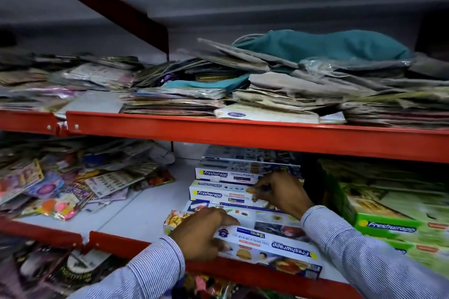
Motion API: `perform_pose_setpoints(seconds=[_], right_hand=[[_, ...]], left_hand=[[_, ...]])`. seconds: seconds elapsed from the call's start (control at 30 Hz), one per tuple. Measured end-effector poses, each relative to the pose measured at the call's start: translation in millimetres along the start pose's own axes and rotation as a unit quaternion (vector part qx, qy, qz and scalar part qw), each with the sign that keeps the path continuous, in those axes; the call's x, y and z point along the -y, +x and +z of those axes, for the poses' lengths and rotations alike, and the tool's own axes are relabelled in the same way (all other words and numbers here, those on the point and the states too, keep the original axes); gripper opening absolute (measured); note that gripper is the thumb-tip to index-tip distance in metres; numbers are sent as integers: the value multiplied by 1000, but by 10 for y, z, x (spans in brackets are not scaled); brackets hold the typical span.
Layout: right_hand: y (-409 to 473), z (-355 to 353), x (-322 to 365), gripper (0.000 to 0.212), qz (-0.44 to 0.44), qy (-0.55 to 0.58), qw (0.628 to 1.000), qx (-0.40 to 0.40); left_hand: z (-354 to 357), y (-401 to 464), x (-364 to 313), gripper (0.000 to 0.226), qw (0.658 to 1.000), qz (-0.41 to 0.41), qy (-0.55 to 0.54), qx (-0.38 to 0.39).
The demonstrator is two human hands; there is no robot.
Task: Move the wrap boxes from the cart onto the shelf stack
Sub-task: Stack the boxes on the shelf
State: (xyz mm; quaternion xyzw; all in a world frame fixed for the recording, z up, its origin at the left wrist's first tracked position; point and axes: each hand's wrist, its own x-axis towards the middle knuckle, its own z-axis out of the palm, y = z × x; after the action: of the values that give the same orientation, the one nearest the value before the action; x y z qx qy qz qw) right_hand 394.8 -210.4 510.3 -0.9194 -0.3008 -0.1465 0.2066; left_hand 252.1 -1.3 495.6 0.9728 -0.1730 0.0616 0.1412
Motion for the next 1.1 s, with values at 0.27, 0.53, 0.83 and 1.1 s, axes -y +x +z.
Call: perform_pose_setpoints(seconds=[0.27,0.53,0.83,1.1], right_hand=[[-16,-296,5,20,15,90,996,9],[-320,-192,-54,57,1,-96,988,121],[-493,42,-68,47,-1,-69,998,-11],[-528,47,10,36,5,-68,998,-8]], left_hand=[[-72,551,61,54,999,-12,-28,-42],[273,712,184,37,985,-10,3,-173],[308,644,155,43,984,-7,11,-177],[419,699,219,58,983,-56,131,-115]])
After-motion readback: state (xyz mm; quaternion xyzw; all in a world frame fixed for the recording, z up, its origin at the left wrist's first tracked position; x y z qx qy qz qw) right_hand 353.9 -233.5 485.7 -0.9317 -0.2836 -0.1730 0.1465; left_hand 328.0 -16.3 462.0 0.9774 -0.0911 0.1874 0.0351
